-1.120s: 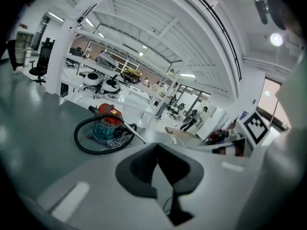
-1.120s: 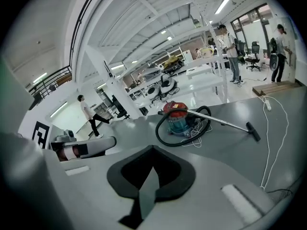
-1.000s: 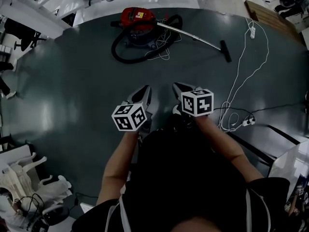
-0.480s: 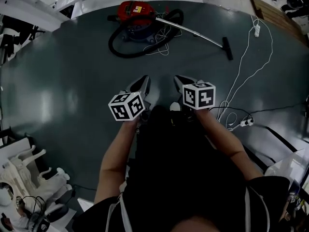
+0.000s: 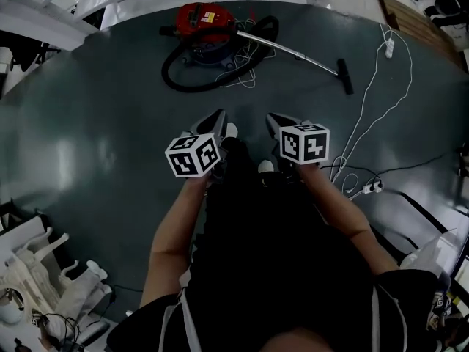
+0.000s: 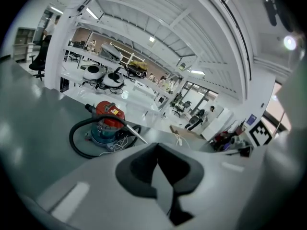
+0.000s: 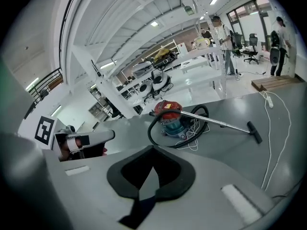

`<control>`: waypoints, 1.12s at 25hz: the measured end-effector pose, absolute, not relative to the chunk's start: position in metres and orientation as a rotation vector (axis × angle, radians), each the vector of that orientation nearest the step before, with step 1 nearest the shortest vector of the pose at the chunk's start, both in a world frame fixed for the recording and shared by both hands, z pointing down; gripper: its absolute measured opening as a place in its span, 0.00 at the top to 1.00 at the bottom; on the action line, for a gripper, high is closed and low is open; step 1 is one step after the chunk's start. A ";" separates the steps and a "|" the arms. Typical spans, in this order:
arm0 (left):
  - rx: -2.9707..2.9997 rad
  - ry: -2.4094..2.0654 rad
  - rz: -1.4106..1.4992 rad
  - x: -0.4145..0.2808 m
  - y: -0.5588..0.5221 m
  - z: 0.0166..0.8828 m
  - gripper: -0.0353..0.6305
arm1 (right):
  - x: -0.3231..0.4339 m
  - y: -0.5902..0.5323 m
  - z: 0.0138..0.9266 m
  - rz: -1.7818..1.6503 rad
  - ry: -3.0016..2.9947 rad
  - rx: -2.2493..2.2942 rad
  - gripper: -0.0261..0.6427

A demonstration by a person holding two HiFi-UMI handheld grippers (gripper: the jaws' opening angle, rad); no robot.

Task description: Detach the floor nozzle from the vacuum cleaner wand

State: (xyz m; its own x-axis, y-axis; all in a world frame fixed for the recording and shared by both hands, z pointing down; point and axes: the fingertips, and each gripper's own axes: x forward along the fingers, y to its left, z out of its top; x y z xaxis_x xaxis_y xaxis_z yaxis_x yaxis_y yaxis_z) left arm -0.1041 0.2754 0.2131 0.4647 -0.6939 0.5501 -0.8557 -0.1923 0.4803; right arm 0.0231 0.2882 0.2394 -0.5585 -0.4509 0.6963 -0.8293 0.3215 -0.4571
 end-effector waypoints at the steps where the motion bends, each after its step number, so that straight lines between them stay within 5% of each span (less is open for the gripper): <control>1: 1.956 -1.289 0.282 -0.109 0.267 0.214 0.93 | 0.018 0.280 0.239 1.137 -2.146 1.132 0.97; 28: 1.991 -1.049 0.532 -0.177 0.096 0.273 0.93 | -0.065 0.106 0.283 1.201 -1.995 1.185 0.97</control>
State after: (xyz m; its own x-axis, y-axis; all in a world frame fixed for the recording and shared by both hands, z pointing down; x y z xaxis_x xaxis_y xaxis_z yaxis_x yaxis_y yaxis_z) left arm -0.1766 0.0959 0.2735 0.5667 -0.4849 0.6661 -0.8239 -0.3311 0.4600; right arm -0.0652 0.1062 0.2834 -0.4801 -0.4137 0.7735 -0.8772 0.2233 -0.4251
